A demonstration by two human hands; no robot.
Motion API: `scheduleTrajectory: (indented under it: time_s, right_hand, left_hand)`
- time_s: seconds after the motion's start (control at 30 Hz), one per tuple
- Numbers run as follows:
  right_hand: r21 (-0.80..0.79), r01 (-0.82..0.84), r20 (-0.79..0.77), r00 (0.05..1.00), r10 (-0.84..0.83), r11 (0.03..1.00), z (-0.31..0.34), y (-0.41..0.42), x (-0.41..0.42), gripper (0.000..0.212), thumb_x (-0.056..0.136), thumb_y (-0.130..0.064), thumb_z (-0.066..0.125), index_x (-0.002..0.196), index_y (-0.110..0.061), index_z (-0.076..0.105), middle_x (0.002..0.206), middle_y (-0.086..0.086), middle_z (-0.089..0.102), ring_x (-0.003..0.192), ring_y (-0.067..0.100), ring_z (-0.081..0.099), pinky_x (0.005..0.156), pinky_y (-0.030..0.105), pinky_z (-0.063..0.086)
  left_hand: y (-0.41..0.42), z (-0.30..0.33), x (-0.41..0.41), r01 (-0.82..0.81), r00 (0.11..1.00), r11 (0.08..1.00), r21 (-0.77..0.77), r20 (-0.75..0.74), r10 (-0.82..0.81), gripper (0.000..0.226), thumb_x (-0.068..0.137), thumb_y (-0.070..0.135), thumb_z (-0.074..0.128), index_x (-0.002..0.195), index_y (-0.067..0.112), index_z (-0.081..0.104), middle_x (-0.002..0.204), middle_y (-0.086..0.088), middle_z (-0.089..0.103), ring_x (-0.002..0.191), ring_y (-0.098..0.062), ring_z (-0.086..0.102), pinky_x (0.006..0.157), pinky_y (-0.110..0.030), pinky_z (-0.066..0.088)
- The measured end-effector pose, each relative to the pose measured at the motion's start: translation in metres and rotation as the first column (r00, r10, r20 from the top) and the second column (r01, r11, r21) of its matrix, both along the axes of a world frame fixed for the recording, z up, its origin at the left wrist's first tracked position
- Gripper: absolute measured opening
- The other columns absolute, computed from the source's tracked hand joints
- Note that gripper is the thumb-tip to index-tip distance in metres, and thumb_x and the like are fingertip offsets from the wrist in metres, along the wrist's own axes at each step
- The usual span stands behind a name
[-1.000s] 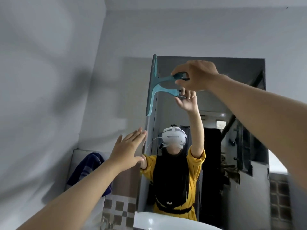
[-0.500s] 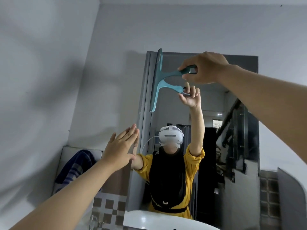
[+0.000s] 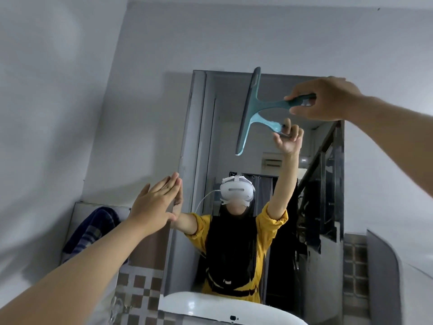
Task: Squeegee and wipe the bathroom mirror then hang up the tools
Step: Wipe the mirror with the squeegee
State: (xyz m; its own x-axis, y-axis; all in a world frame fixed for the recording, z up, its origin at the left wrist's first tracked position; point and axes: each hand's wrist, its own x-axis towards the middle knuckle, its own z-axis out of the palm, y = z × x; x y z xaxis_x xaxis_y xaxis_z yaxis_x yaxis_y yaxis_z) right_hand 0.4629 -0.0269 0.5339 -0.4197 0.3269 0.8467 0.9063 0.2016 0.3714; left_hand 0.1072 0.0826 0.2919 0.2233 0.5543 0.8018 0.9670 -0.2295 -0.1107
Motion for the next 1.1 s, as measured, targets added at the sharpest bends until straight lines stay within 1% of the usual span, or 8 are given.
scheduleTrajectory:
  time_s: [0.1, 0.33, 0.53, 0.7, 0.8, 0.9, 1.03, 1.1]
  right_hand:
    - [0.007, 0.016, -0.078, 0.997, -0.015, 1.0, -0.002, -0.011, 0.038, 0.025, 0.085, -0.038, 0.067, 0.111, -0.038, 0.067, 0.071, -0.02, 0.049, 0.077, 0.021, 0.051, 0.068, 0.031, 0.038]
    - [0.005, 0.029, -0.207, 0.978, -0.027, 1.0, -0.022, -0.023, 0.097, 0.021, 0.084, -0.036, 0.068, 0.105, -0.032, 0.069, 0.066, -0.004, 0.054, 0.066, 0.025, 0.052, 0.061, 0.031, 0.041]
    - [0.01, 0.045, -0.275, 0.961, -0.04, 0.999, -0.042, -0.034, 0.119, 0.016, 0.086, -0.036, 0.066, 0.102, -0.032, 0.068, 0.064, -0.002, 0.052, 0.063, 0.025, 0.049, 0.054, 0.026, 0.035]
    - [-0.004, 0.054, -0.346, 0.937, -0.052, 0.999, -0.062, -0.029, 0.123, 0.015, 0.087, -0.039, 0.064, 0.101, -0.034, 0.065, 0.066, -0.005, 0.053, 0.069, 0.028, 0.055, 0.061, 0.033, 0.046]
    - [-0.034, 0.047, -0.376, 0.925, -0.056, 0.998, -0.079, -0.023, 0.12, 0.019, 0.088, -0.04, 0.06, 0.105, -0.031, 0.061, 0.074, 0.001, 0.057, 0.072, 0.032, 0.057, 0.066, 0.039, 0.053]
    - [-0.061, 0.025, -0.418, 0.907, -0.048, 0.998, -0.098, -0.019, 0.11, 0.021, 0.092, -0.037, 0.056, 0.109, -0.025, 0.056, 0.085, 0.006, 0.057, 0.067, 0.031, 0.055, 0.06, 0.035, 0.049]
    - [-0.08, -0.015, -0.531, 0.847, -0.03, 0.997, -0.129, -0.015, 0.082, 0.022, 0.095, -0.032, 0.05, 0.111, -0.017, 0.048, 0.089, 0.008, 0.057, 0.063, 0.03, 0.055, 0.058, 0.037, 0.051]
    - [-0.084, -0.072, -0.618, 0.786, 0.005, 0.994, -0.144, -0.011, 0.061, 0.021, 0.096, -0.029, 0.046, 0.111, -0.015, 0.044, 0.083, 0.011, 0.059, 0.055, 0.027, 0.054, 0.047, 0.034, 0.05]
  left_hand:
    - [-0.004, 0.002, 0.003, -0.037, 0.999, 0.999, -0.025, -0.016, 0.037, 0.1, 0.082, 0.046, 0.061, 0.135, 0.024, -0.021, 0.149, 0.007, -0.024, 0.143, -0.014, -0.011, 0.117, -0.042, 0.004]
    - [-0.012, 0.001, 0.014, -0.132, 0.991, 0.989, -0.066, -0.035, 0.13, 0.121, 0.069, 0.056, 0.069, 0.138, 0.015, -0.022, 0.147, 0.002, -0.028, 0.144, -0.016, -0.01, 0.116, -0.045, 0.01]
    - [-0.014, 0.0, 0.019, -0.135, 0.991, 0.989, -0.06, -0.002, 0.135, 0.123, 0.065, 0.054, 0.073, 0.146, 0.013, -0.009, 0.148, 0.001, -0.022, 0.145, -0.019, -0.001, 0.115, -0.047, 0.014]
    - [-0.015, -0.001, 0.021, -0.168, 0.985, 0.983, -0.073, 0.025, 0.17, 0.119, 0.067, 0.052, 0.073, 0.146, 0.015, -0.009, 0.154, 0.001, -0.016, 0.145, -0.019, 0.0, 0.115, -0.048, 0.013]
    - [-0.013, -0.002, 0.019, -0.191, 0.98, 0.977, -0.093, 0.041, 0.196, 0.119, 0.069, 0.054, 0.07, 0.144, 0.019, -0.016, 0.155, 0.001, -0.017, 0.145, -0.018, -0.002, 0.115, -0.048, 0.014]
    - [-0.011, -0.004, 0.016, -0.2, 0.977, 0.973, -0.112, 0.057, 0.207, 0.118, 0.072, 0.055, 0.067, 0.137, 0.023, -0.026, 0.156, 0.001, -0.015, 0.145, -0.019, -0.002, 0.116, -0.048, 0.015]
    - [-0.008, -0.006, 0.012, -0.148, 0.985, 0.985, -0.092, 0.077, 0.155, 0.113, 0.075, 0.047, 0.068, 0.14, 0.026, -0.022, 0.158, -0.003, -0.008, 0.145, -0.021, 0.001, 0.114, -0.049, 0.019]
    - [-0.005, -0.006, 0.009, -0.127, 0.989, 0.989, -0.072, 0.065, 0.131, 0.112, 0.076, 0.045, 0.068, 0.142, 0.026, -0.02, 0.158, -0.003, -0.007, 0.145, -0.022, 0.003, 0.114, -0.048, 0.02]
